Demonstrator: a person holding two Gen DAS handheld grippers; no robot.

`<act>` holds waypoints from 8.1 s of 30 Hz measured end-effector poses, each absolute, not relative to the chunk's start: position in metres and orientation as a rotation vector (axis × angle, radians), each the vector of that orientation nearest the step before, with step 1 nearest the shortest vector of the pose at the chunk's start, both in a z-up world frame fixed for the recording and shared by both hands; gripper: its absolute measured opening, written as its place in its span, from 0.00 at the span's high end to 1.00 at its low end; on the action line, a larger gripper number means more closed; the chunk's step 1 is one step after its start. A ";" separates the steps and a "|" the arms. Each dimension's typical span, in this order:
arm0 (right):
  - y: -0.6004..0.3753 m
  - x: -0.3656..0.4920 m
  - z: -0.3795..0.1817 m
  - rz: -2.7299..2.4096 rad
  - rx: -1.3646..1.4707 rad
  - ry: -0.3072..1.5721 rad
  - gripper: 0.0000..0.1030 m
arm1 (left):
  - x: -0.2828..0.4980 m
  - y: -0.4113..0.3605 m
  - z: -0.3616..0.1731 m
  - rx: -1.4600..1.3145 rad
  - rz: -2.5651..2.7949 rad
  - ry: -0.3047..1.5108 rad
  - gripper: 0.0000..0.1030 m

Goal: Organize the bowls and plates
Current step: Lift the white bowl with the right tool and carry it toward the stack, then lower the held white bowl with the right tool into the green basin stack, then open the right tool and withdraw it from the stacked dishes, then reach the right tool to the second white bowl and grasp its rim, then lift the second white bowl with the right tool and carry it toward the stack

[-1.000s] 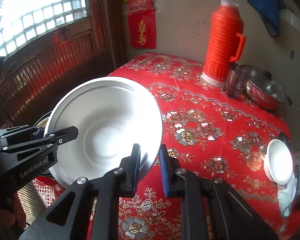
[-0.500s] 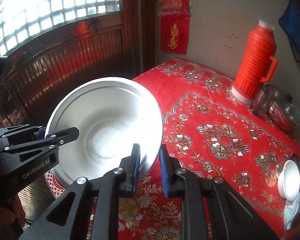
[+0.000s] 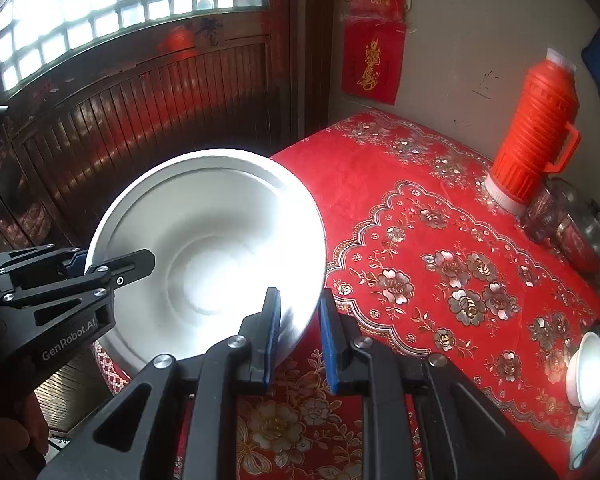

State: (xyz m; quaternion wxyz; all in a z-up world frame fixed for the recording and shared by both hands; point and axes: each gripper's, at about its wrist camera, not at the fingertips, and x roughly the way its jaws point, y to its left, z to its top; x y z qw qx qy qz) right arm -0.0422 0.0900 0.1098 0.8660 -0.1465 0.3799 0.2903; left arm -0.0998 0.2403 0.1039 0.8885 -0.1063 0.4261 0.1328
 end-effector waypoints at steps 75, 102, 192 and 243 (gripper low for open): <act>0.086 -0.042 0.099 0.579 -0.290 0.826 0.58 | -0.123 0.241 0.116 -0.238 0.349 0.771 0.60; -0.095 -0.017 0.113 0.243 -0.116 0.806 0.48 | -0.036 0.050 0.110 -0.056 0.032 0.777 0.42; -0.300 0.057 0.047 0.018 0.133 0.994 0.84 | 0.106 -0.160 0.013 -0.029 -0.340 1.163 0.77; 0.038 -0.015 0.121 0.560 -0.235 0.811 0.83 | -0.072 0.174 0.118 -0.126 0.219 0.837 0.84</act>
